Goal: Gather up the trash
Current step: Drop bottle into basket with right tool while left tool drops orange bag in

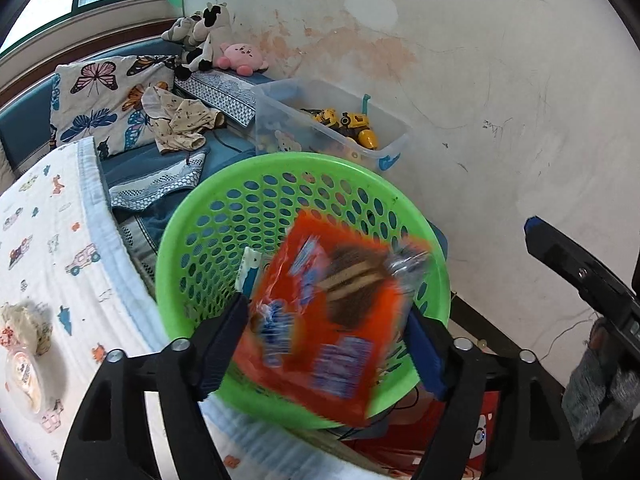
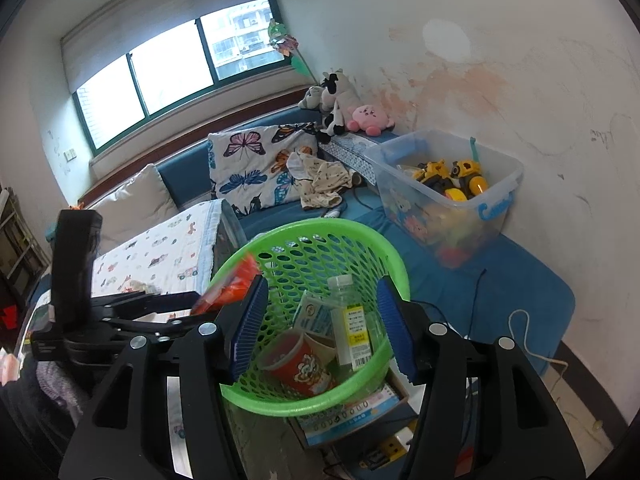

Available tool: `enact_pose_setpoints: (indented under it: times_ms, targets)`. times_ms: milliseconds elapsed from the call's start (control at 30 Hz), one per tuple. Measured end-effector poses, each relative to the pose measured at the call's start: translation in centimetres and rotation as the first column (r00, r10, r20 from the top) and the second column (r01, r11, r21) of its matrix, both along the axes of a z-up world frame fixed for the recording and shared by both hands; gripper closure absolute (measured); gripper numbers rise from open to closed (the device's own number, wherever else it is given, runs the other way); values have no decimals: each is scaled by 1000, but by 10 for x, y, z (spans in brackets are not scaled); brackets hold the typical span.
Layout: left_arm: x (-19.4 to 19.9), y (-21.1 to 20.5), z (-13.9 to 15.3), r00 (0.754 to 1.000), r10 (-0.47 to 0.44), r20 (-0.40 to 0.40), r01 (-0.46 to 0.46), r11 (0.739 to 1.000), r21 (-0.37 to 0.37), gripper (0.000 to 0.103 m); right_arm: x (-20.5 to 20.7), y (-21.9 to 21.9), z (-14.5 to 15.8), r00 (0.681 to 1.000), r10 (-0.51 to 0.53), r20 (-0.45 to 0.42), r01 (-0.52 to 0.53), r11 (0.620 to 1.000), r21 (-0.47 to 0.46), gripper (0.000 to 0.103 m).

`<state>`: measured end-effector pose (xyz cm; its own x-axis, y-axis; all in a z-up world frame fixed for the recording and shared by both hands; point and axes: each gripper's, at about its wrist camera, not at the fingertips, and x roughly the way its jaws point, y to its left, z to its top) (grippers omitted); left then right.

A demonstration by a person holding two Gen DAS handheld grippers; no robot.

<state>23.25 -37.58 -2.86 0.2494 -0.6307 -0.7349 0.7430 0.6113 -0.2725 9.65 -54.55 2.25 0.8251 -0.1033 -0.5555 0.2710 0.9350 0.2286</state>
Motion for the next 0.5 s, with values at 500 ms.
enact_pose_setpoints:
  times_ms: [500]
  targets:
    - [-2, 41, 2, 997, 72, 36, -72, 997, 9, 25, -5, 13, 5, 999, 35, 21, -35, 999, 7, 43]
